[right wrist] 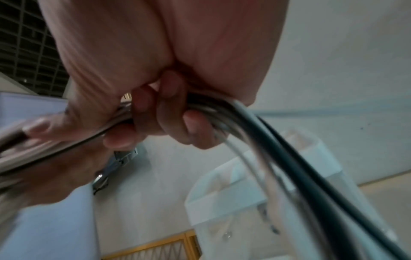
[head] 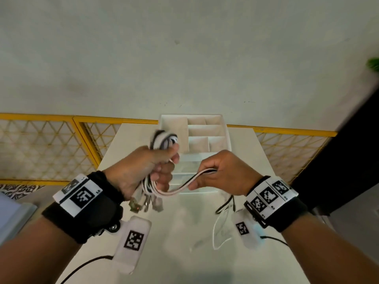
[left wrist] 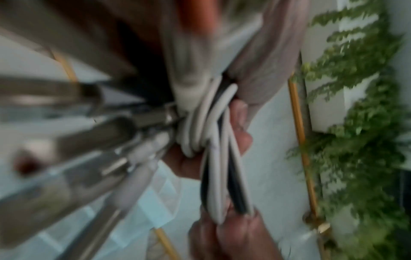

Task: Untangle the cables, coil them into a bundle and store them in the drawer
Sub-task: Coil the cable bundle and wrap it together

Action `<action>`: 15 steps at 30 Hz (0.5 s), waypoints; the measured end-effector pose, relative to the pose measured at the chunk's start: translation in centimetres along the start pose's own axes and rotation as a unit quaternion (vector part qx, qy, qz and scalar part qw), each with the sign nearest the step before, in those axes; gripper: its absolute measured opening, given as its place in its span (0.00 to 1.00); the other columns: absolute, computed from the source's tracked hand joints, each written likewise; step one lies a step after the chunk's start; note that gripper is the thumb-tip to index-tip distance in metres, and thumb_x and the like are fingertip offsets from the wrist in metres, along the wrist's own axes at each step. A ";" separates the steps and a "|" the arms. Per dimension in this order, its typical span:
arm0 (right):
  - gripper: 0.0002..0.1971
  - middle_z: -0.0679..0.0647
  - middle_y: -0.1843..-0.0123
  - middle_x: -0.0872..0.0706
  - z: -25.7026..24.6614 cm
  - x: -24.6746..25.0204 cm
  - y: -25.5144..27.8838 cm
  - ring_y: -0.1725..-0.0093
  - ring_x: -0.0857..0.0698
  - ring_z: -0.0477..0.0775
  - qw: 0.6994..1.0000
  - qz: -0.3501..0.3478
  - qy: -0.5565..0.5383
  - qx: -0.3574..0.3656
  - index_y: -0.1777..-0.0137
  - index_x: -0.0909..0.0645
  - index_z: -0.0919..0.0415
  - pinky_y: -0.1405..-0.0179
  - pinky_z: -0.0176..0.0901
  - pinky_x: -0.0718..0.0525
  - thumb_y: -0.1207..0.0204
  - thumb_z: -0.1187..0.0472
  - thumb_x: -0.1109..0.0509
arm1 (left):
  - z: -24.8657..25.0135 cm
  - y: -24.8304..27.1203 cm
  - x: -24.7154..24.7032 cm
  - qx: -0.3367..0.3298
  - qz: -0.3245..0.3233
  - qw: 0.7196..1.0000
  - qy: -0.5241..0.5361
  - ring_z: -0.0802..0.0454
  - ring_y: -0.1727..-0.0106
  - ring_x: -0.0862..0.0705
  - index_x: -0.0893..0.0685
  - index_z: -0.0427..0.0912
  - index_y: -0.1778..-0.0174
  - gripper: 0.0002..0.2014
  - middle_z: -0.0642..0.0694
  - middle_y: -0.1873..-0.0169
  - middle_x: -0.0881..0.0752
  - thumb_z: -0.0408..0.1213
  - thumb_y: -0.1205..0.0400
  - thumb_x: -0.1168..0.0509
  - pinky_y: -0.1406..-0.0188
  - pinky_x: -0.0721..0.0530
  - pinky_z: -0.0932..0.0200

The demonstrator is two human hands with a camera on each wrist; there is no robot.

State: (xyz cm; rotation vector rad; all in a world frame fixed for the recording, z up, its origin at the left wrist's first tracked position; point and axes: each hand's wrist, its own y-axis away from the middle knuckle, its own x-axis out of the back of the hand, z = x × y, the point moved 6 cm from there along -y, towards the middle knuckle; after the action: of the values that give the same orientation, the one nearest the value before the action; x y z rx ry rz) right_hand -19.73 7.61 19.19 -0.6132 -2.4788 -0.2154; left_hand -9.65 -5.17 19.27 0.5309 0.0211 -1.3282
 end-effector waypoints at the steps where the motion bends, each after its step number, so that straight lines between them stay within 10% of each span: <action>1: 0.21 0.52 0.75 0.23 -0.1 0.3 -0.1 0.75 0.30 0.43 1.000 -0.006 0.019 -0.011 0.65 0.11 0.65 0.73 0.36 0.32 0.43 0.47 0.12 | -0.7 0.0 -0.2 0.016 -0.004 0.997 -0.075 0.57 0.83 0.38 0.20 0.37 0.59 0.14 0.50 0.81 0.38 0.45 0.21 0.31 0.82 0.34 0.65; 7: 0.13 0.55 0.75 0.17 -0.5 0.3 -1.2 0.76 0.25 0.42 0.993 -0.002 0.117 -0.007 0.74 0.16 0.60 0.74 0.43 0.22 0.40 0.62 0.13 | -2.7 -0.7 -1.9 0.032 -0.023 0.933 -0.357 0.48 0.74 0.28 0.17 0.32 0.60 0.11 0.38 0.71 0.23 0.34 0.28 0.22 0.74 0.29 0.60; 11: 0.09 0.49 0.57 0.06 -1.0 1.4 -1.1 0.57 0.08 0.44 0.998 0.033 0.043 0.007 0.52 0.08 0.57 0.49 0.44 0.10 0.31 0.59 0.16 | -1.6 -1.4 -0.7 0.015 0.091 0.914 -0.394 0.50 0.80 0.29 0.18 0.40 0.69 0.08 0.45 0.80 0.25 0.35 0.29 0.25 0.75 0.30 0.60; 15: 0.05 0.44 0.67 0.11 -0.7 3.7 -0.7 0.70 0.15 0.41 0.994 0.109 -0.022 0.021 0.48 0.08 0.56 0.66 0.36 0.19 0.23 0.60 0.23 | 0.3 -1.3 0.8 -0.057 0.154 0.932 -0.324 0.46 0.73 0.24 0.14 0.42 0.71 0.08 0.49 0.79 0.16 0.32 0.25 0.28 0.69 0.26 0.56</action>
State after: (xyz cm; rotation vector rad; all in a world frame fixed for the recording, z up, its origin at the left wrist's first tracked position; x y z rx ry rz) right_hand -22.41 8.21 21.84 -0.8715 -2.4274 -0.0659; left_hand -10.69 -6.14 18.81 -0.0263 -0.5092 -1.1306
